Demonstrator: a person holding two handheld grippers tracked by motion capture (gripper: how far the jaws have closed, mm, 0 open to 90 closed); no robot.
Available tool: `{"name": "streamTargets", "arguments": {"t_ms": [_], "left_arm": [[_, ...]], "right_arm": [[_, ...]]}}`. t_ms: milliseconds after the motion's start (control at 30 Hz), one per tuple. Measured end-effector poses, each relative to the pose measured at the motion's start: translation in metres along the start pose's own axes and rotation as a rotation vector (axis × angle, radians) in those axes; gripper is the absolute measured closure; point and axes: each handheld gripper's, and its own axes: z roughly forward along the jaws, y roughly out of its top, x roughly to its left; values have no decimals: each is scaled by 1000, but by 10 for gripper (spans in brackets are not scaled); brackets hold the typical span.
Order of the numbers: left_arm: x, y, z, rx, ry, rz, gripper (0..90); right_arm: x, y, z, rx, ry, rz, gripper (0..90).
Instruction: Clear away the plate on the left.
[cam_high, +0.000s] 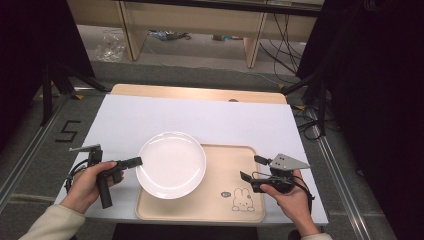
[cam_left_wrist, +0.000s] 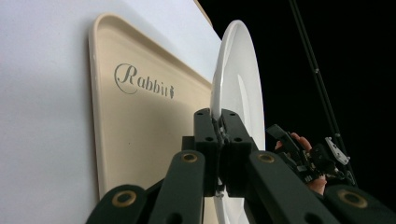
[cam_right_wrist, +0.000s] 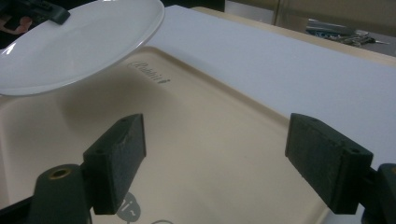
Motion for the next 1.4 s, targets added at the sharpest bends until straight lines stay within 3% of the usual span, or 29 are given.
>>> {"name": "streamTargets", "arguments": {"t_ms": [367,467,767,833,933,967,1233,1300,1400], "left_arm": [[1,-3,6,8,-9,10,866],[1,-3,7,30,4,23,866],[3,-4,10,17,1,13,865],[1,-4,10,35,23,-4,865],[2,-4,11,34,20,3,866],[2,-4,12,34,20,4,865],[3,-5,15,32,21,7,865],[2,-6,15,48,51,-9,866],[2,-6,16,47,48,-8,865]], "right_arm": [[0,0,1,-1,-1,1,212],[0,0,0,3,-1,0,212],[0,0,1,-2,-1,0,212],[0,0,0,2,0,0,212],[0,0,1,3,0,1,212],[2,-1,2,-4,8,21,212],[0,0,0,2,0,1,212],[0,0,0,2,1,1,212],[0,0,0,2,1,1,212]]}}
